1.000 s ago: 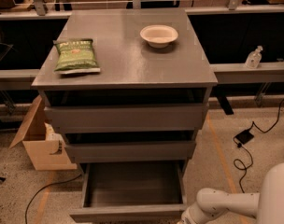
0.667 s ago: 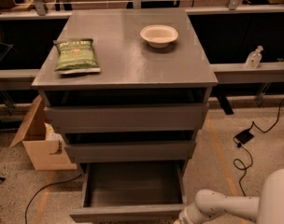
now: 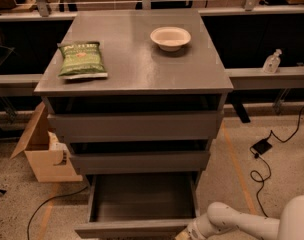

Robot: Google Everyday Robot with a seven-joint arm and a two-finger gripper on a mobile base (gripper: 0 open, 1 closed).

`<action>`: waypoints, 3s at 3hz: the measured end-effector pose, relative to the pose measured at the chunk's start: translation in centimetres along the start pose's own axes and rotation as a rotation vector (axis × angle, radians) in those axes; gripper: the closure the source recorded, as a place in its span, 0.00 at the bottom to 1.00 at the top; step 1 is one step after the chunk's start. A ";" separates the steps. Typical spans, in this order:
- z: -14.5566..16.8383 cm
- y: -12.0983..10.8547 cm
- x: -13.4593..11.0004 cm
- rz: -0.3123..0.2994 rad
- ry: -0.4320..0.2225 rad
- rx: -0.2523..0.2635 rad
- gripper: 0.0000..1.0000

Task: Close bottom drawer

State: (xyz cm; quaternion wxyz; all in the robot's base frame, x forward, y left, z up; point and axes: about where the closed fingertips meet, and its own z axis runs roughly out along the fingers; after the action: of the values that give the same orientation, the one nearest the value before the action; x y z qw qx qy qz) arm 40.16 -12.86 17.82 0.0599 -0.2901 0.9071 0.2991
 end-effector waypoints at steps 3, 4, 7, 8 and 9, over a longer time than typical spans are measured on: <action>1.0 -1.0 -3.9 -0.059 -0.114 -0.027 1.00; 1.4 -1.1 -4.7 -0.084 -0.125 -0.029 1.00; 0.4 -3.4 -10.1 -0.201 -0.296 0.023 1.00; 0.3 -6.2 -15.7 -0.288 -0.359 0.032 1.00; 0.4 -6.2 -15.8 -0.288 -0.360 0.032 1.00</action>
Offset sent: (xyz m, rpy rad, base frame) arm 0.0619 0.0257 0.0037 0.1404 -0.1621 -0.0166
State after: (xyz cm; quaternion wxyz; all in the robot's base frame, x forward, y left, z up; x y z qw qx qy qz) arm 56.59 -8.93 18.82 0.2673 -0.3574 0.8357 0.3200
